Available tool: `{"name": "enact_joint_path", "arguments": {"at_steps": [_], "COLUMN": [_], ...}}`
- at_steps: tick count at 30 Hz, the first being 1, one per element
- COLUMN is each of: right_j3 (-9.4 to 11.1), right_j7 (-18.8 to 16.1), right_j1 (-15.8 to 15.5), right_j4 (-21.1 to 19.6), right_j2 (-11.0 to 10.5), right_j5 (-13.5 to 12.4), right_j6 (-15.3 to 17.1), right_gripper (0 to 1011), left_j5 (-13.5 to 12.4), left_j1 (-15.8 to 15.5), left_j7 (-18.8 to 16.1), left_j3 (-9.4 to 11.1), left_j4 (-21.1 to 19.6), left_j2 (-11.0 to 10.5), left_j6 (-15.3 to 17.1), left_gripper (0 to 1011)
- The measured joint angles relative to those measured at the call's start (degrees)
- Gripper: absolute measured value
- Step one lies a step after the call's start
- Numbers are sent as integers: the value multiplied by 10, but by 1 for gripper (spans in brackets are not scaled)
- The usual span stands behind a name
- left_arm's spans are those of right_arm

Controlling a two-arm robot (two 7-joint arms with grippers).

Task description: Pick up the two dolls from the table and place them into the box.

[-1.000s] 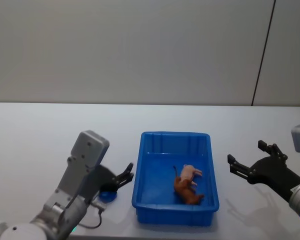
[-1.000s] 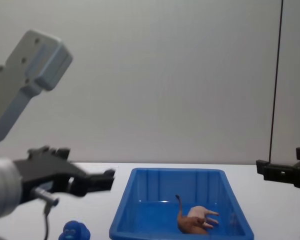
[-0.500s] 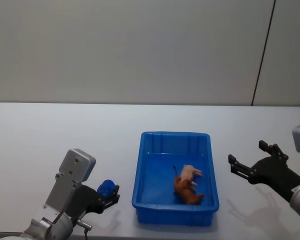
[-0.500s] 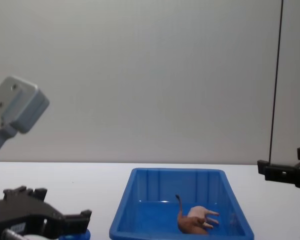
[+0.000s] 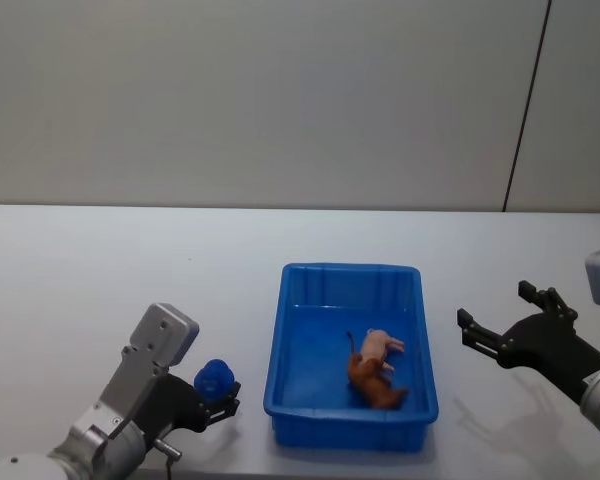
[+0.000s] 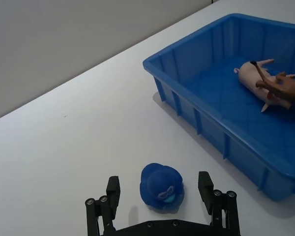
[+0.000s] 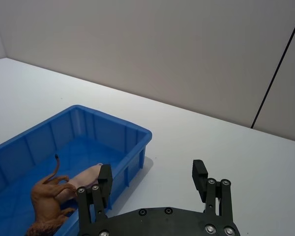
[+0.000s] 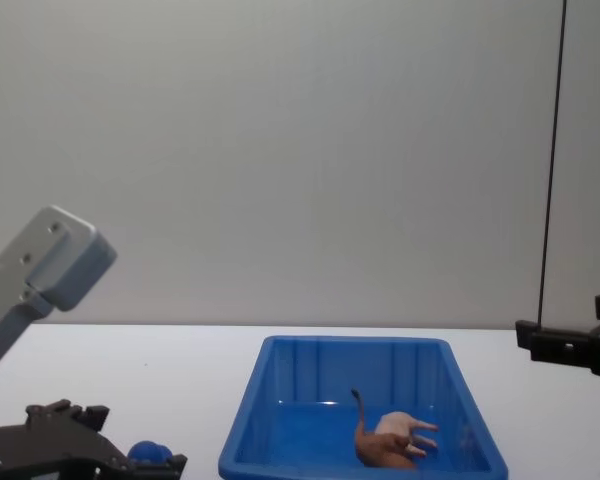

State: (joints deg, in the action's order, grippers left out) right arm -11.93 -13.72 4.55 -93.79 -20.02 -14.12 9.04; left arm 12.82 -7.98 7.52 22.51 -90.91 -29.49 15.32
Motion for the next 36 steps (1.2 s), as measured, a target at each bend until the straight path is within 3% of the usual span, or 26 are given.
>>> {"name": "enact_joint_path", "arguments": {"at_steps": [13,19,28,36], "right_j3": [0,0,0,0], "right_j7": [0,0,0,0], "right_j1": [0,0,0,0], "right_j4": [0,0,0,0], "right_j2": [0,0,0,0], "right_j5": [0,0,0,0], "right_j6": [0,0,0,0], "right_gripper": [1001,1001,1001,1001], "left_j5": [-39,-50,-59,-66], "left_j1": [-43,-54,-66,-71], "left_j7": [60,76,89,95], "left_j3": [2,3,4,4], "left_j4": [82,107,128,132], "left_j2": [24,31,39,42], "left_j6": [-23,-33,-39,-38], "left_gripper": [997,862,567,509]}}
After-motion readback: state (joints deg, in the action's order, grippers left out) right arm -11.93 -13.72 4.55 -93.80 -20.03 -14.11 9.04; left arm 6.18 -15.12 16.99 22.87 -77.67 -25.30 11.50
